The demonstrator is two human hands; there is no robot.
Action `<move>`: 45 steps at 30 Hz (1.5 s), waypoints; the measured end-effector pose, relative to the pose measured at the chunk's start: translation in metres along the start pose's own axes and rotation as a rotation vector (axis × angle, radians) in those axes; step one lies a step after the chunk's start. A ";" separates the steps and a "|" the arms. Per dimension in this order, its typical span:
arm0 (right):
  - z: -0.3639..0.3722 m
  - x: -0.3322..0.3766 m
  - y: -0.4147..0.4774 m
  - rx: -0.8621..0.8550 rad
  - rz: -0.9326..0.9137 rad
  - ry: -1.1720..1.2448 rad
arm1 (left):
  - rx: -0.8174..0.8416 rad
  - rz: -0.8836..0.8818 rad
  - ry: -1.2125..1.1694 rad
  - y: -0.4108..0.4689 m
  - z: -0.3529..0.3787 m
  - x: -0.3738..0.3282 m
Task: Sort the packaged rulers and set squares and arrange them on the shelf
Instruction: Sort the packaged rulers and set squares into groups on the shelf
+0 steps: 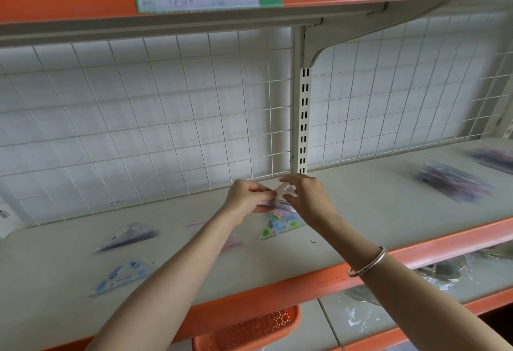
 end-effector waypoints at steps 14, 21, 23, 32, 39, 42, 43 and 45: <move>-0.019 -0.076 -0.010 -0.072 0.328 -0.050 | -0.189 0.125 0.708 0.033 0.011 0.014; -0.020 -0.084 -0.010 -0.058 0.322 -0.008 | -0.089 0.025 0.868 0.040 0.030 0.032; -0.021 -0.084 -0.010 -0.066 0.318 0.013 | -0.111 0.028 0.855 0.040 0.030 0.032; -0.022 -0.084 -0.008 -0.090 0.311 0.070 | -0.305 0.099 0.600 0.028 0.004 0.016; -0.013 -0.068 -0.003 -0.081 0.280 0.099 | -0.350 -0.100 0.088 0.020 -0.032 0.031; -0.005 -0.052 0.003 -0.056 0.240 0.101 | -0.366 -0.079 0.009 0.013 -0.050 0.026; -0.002 -0.045 0.005 -0.046 0.224 0.099 | -0.394 -0.057 0.010 0.010 -0.058 0.023; 0.005 -0.030 0.008 -0.035 0.188 0.097 | -0.450 -0.020 0.017 0.002 -0.076 0.017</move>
Point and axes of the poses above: each hand's wrist, its own y-axis towards the middle knuckle, its own z-axis out of the palm, x = y × z, the point moved 10 cm from there along y, towards the middle knuckle, and after that the axes turned 4 degrees about -z, right-handed, at the moved point
